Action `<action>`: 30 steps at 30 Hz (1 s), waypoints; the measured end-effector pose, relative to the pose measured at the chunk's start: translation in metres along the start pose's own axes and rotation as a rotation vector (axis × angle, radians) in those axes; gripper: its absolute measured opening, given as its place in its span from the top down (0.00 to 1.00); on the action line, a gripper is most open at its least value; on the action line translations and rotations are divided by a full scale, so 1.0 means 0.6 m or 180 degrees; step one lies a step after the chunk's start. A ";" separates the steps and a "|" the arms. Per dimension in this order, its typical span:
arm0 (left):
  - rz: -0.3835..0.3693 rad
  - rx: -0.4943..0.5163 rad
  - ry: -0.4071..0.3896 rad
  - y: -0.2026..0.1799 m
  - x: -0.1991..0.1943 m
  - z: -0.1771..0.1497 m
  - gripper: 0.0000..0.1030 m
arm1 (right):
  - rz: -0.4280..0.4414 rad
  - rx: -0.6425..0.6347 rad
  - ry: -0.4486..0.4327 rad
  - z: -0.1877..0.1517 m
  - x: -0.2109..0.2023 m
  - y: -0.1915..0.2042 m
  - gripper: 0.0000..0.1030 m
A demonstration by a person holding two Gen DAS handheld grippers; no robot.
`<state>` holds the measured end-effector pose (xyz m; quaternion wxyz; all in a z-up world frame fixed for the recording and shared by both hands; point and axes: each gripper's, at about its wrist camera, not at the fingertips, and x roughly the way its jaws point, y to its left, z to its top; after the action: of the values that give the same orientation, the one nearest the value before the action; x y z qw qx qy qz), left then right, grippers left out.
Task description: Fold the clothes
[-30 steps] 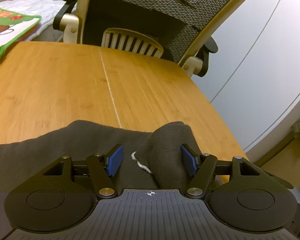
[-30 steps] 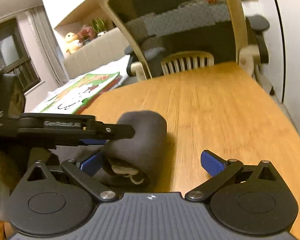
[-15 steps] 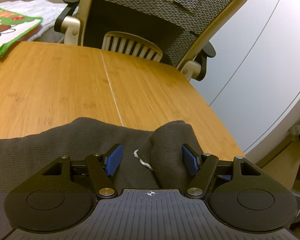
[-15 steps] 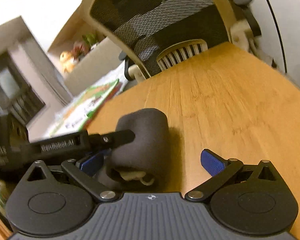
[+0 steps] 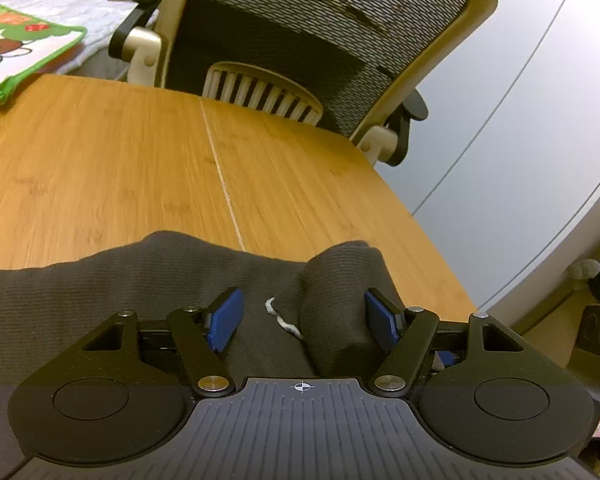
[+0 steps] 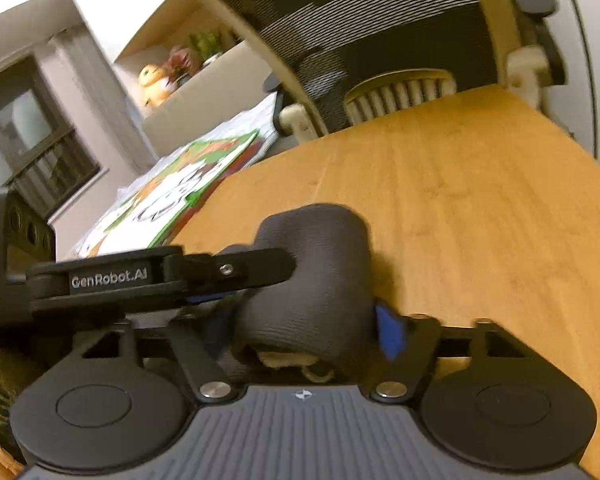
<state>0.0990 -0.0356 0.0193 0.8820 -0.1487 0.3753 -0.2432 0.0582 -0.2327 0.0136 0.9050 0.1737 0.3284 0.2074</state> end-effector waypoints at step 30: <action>0.0416 0.0243 -0.0083 -0.018 -0.007 0.015 0.13 | -0.0622 -0.1818 -0.0181 -0.017 -0.051 0.107 0.32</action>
<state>0.0998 -0.0416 0.0327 0.9058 -0.0933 0.3632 -0.1973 0.0132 -0.1913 0.0510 0.9417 -0.1145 0.2464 0.1984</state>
